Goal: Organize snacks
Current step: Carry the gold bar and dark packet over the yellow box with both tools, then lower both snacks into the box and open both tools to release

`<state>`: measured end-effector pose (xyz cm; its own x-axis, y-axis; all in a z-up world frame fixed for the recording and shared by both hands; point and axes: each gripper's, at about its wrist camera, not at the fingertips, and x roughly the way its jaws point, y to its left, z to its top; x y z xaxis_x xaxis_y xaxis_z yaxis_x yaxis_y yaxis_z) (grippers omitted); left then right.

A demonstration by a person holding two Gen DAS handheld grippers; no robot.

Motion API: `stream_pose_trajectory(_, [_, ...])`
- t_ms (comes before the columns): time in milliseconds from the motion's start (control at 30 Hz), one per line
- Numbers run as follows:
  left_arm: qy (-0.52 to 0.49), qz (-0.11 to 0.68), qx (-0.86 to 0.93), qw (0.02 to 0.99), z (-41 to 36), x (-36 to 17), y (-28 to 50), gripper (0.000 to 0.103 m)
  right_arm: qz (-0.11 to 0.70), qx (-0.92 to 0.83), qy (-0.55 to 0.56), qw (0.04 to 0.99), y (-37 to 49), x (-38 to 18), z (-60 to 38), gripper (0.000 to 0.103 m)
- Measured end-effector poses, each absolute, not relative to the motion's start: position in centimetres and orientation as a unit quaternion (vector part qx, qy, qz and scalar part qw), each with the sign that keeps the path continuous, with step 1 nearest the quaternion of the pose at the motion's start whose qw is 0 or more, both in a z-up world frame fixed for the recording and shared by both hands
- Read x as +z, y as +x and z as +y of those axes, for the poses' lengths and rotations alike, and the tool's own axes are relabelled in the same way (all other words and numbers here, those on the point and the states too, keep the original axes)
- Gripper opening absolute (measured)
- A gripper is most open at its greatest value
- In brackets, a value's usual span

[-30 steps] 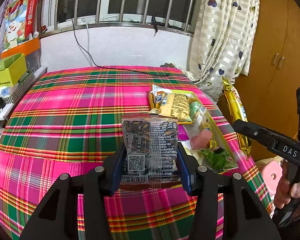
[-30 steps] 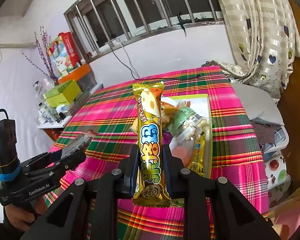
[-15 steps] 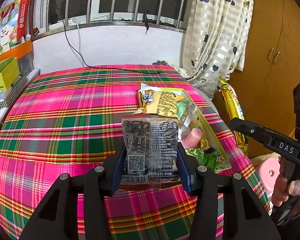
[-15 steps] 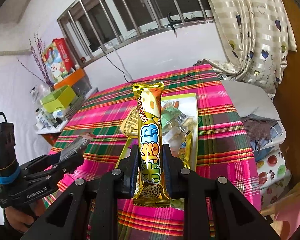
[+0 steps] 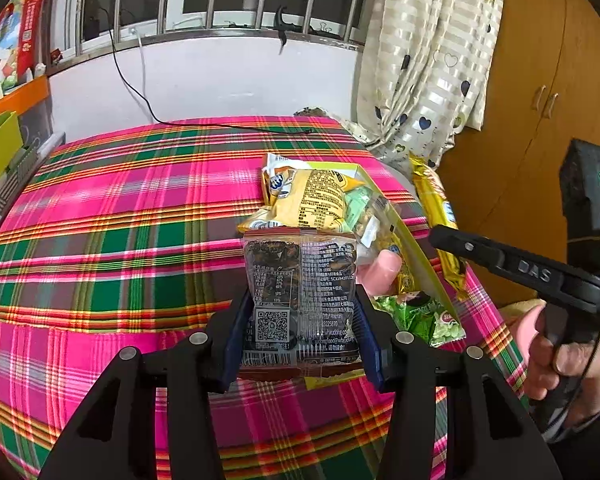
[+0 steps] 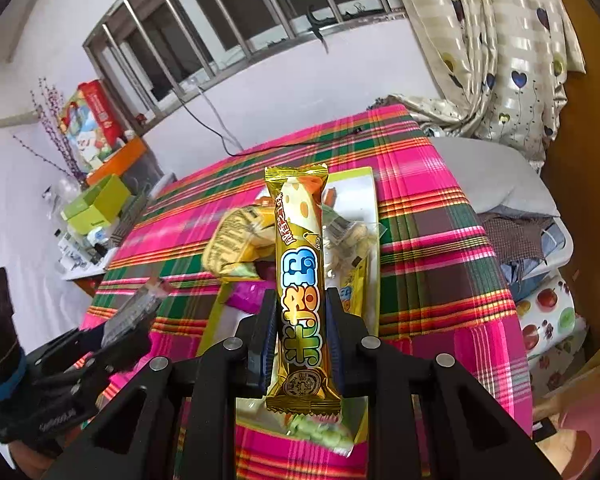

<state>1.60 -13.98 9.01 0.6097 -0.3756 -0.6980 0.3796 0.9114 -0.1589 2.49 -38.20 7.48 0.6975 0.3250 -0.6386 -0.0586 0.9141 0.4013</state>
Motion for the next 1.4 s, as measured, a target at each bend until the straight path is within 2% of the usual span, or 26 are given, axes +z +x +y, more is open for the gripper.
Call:
stream_pose_trajectory(600, [0.009,0.417,-0.239,0.877,-16.6,6.4,3.9,0.049,0.42,0.093,0.164,0.888,9.9,3.9,-37.8,0.021])
stream_pose_trajectory(867, [0.018,0.432,-0.242,0.869,-18.1,5.1,5.3,0.049,0.417,0.097,0.168,0.888,10.1,3.9,-38.4,0.021])
stream_pose_trajectory(1000, [0.024,0.437,-0.244,0.865,-18.7,4.4,5.7,0.05,0.418,0.118,0.173,0.884,9.2,3.8,-38.2,0.026])
stream_pose_trajectory(1133, [0.024,0.435,-0.247,0.866,-19.0,4.3,5.8,0.05,0.403,0.127,0.155,0.893,7.9,5.0,-37.6,0.039])
stream_pose_trajectory(1267, [0.011,0.423,-0.247,0.872,-18.5,4.7,5.6,0.057,0.392,0.129,0.15,0.898,7.2,5.9,-37.4,0.04])
stream_pose_trajectory(1400, [0.001,0.412,-0.248,0.877,-18.0,5.3,5.3,0.058,0.388,0.127,0.159,0.899,6.5,6.0,-37.7,0.04])
